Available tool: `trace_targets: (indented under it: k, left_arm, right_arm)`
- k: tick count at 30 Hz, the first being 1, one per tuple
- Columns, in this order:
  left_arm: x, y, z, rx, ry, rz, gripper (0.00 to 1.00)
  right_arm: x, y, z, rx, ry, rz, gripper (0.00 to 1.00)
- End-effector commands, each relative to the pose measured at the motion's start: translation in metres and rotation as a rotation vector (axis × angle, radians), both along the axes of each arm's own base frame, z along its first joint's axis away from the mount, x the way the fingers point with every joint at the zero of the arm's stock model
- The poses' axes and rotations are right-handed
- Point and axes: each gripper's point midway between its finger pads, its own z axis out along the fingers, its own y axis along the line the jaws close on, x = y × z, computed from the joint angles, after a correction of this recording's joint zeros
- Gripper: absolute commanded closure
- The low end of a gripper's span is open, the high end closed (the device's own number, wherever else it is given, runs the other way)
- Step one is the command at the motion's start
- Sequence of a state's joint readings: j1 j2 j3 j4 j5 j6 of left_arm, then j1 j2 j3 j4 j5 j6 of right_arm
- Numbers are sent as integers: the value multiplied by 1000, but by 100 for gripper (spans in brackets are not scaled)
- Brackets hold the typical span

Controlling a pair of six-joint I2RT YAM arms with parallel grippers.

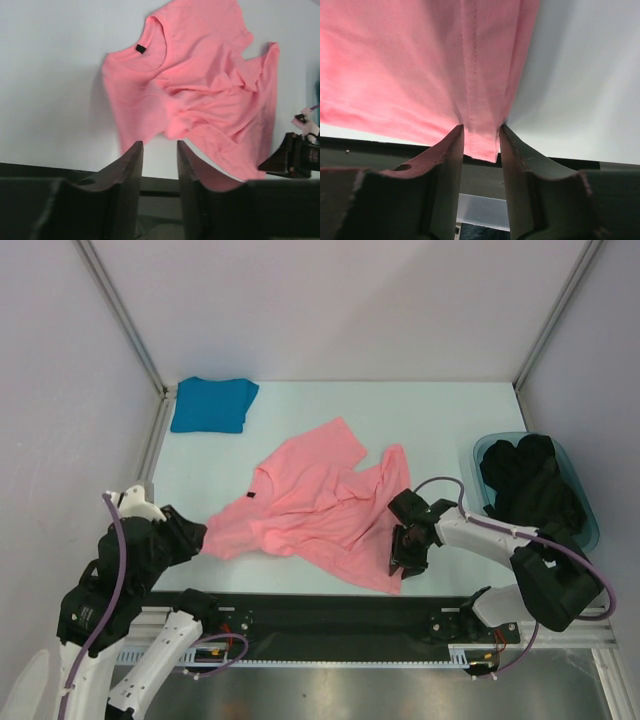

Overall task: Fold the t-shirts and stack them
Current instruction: Flatten the tshirt out

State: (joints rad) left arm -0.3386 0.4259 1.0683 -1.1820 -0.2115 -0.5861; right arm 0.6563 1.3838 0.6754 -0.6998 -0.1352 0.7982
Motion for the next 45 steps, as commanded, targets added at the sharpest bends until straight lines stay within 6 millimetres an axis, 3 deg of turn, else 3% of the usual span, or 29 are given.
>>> trace_targets:
  k: [1, 5, 6, 7, 8, 11, 12, 13, 14, 18, 20, 21, 22, 24, 25, 27, 28, 29, 30, 31, 32, 34, 35, 36, 38, 42, 45]
  left_arm:
    - [-4, -13, 8, -39, -9, -68, 59]
    - [3, -11, 8, -2, 13, -64, 41]
    - [8, -12, 12, 7, 2, -69, 39]
    - [13, -14, 13, 15, -4, -81, 39]
    - [22, -21, 13, 21, 14, -107, 38]
    - [53, -36, 18, 36, 2, -158, 34]
    - [105, -65, -5, 63, 107, -237, 31]
    - [105, -65, -5, 67, 107, -240, 31]
    - [126, -73, -18, 76, 139, -251, 31]
    - [176, -84, -40, 139, 160, -264, 29]
    - [195, -87, -47, 183, 163, -284, 22]
    - [210, -92, -61, 202, 197, -296, 20]
    - [219, -93, -66, 228, 202, -309, 18]
    - [241, -96, -69, 252, 192, -297, 18]
    - [251, -95, -86, 280, 231, -295, 17]
    - [269, -100, -85, 293, 214, -298, 16]
    - [277, -100, -100, 313, 244, -299, 15]
    - [285, -103, -103, 315, 240, -300, 15]
    - [294, -104, -101, 320, 236, -295, 15]
    - [298, -101, -119, 344, 288, -285, 15]
    - [303, -102, -126, 354, 306, -282, 15]
    - [313, -103, -132, 372, 328, -289, 15]
    - [317, -101, -153, 395, 380, -285, 16]
    - [325, -103, -150, 398, 373, -284, 16]
    - [330, -104, -170, 373, 425, -298, 18]
    - [330, -91, -203, 296, 525, -270, 25]
    - [323, -87, -221, 239, 579, -260, 28]
  right_arm:
    - [3, -3, -7, -8, -24, -26, 61]
    - [0, -9, -10, -17, -36, -39, 74]
    - [-3, -12, -13, -23, -28, -41, 79]
    - [-4, -13, -12, -24, -26, -41, 96]
    - [-7, -16, -13, -33, -16, -42, 100]
    - [-20, -24, -3, -35, -2, -53, 100]
    - [-51, -40, 12, -22, 34, -106, 100]
    - [-51, -40, 12, -22, 34, -106, 100]
    - [-52, -39, 26, 32, -18, -120, 100]
    - [-68, -41, 50, 113, -34, -140, 100]
    - [-61, -34, 66, 155, -68, -128, 72]
    - [-52, -36, 68, 132, -102, -126, 46]
    - [-34, -33, 83, 136, -179, -90, 36]
    - [-9, -38, 82, 49, -185, -68, 28]
    - [14, -44, 85, 37, -191, -115, 27]
    - [59, -39, 106, 67, -265, -92, 28]
    - [80, -48, 97, 41, -235, -133, 29]
    - [106, -46, 111, 51, -291, -121, 30]
    - [126, -49, 111, 44, -308, -127, 31]
    - [142, -59, 96, 9, -260, -153, 31]
    - [169, -61, 110, 14, -296, -164, 32]
    - [196, -66, 95, -5, -258, -160, 33]
    - [209, -73, 95, -13, -266, -179, 34]
    - [231, -73, 106, -9, -316, -178, 34]
    - [248, -78, 91, -25, -284, -185, 35]
    - [283, -78, 90, -34, -294, -196, 37]
    - [290, -74, 84, -17, -284, -205, 37]
